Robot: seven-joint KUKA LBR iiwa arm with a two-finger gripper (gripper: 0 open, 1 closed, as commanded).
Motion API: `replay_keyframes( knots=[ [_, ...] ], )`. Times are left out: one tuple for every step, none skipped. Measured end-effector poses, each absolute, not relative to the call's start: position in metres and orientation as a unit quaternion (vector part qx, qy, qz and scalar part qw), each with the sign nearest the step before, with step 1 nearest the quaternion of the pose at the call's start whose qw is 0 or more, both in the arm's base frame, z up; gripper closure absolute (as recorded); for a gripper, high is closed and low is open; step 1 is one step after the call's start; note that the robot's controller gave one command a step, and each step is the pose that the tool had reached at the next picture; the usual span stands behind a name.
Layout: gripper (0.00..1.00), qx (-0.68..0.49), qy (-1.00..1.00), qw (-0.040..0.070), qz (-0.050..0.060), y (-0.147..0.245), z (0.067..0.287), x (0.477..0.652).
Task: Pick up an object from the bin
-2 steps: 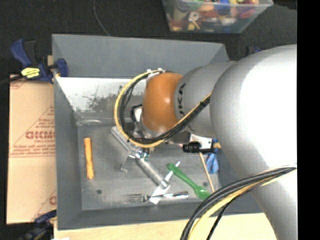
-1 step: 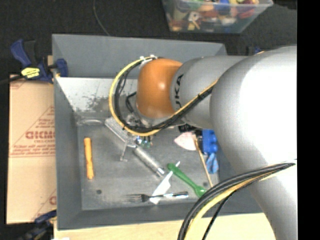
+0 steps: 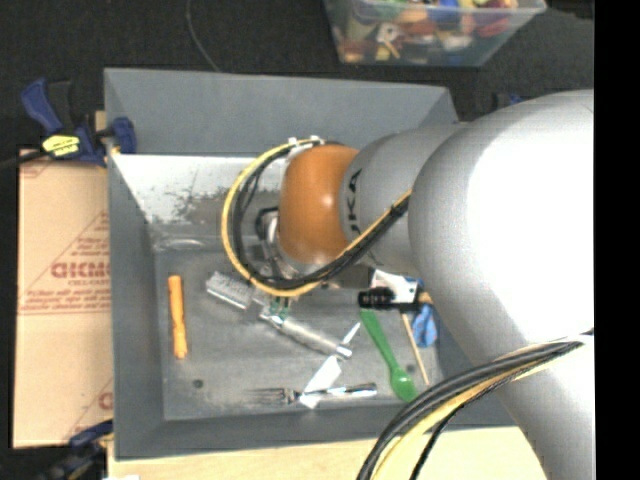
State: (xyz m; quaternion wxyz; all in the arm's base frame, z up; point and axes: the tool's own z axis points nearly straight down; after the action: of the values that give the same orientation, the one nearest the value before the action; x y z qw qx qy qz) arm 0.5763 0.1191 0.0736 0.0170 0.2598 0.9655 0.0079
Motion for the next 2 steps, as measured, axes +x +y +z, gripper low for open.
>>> replay_keyframes(
  knots=[
    [1.00, 0.260, 0.965, 0.016, 0.008, 0.119, 0.077, 0.576],
    [1.00, 0.260, 0.965, 0.016, 0.007, 0.118, 0.099, 0.575]
  ],
)
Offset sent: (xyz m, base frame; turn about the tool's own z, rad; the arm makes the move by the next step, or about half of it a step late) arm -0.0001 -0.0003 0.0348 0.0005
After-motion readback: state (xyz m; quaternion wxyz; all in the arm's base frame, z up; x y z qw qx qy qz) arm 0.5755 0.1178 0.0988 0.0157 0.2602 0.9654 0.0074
